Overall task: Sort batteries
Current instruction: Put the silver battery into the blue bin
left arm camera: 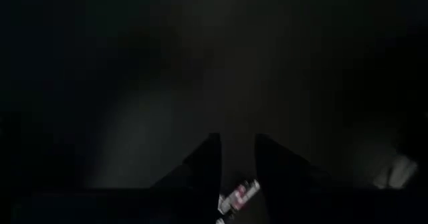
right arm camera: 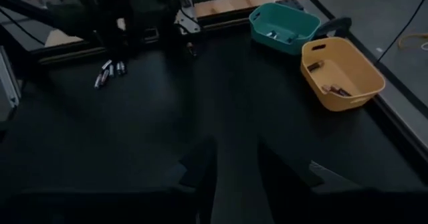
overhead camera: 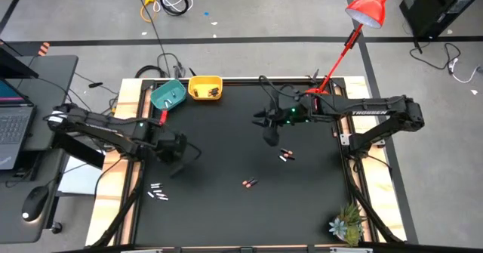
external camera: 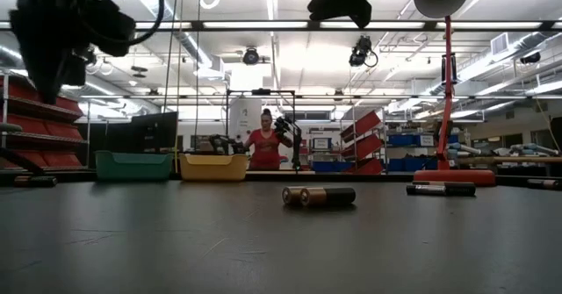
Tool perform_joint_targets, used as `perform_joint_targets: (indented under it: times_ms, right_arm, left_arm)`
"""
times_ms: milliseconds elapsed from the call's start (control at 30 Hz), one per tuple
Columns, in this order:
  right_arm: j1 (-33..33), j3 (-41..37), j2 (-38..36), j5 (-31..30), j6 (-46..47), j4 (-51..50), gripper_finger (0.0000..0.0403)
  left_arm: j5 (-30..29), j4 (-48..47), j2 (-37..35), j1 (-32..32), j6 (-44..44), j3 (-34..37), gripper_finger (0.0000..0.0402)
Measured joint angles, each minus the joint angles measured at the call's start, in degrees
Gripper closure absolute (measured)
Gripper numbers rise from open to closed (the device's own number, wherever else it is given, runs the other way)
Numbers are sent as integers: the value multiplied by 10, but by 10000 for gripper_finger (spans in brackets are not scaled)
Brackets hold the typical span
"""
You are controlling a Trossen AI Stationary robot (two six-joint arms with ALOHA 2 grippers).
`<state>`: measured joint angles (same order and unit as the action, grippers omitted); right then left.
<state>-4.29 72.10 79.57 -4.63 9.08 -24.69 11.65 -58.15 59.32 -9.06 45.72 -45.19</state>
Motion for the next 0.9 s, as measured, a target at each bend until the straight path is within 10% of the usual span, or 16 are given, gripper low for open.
perform_joint_targets:
  times_ms: [467,900]
  right_arm:
    - [-8,0,0,16,-1,7,288]
    - [-8,0,0,20,3,7,288]
  left_arm:
    - [148,-7,116,-91,101,5,317]
    - [117,-9,278,-243,43,-65,315]
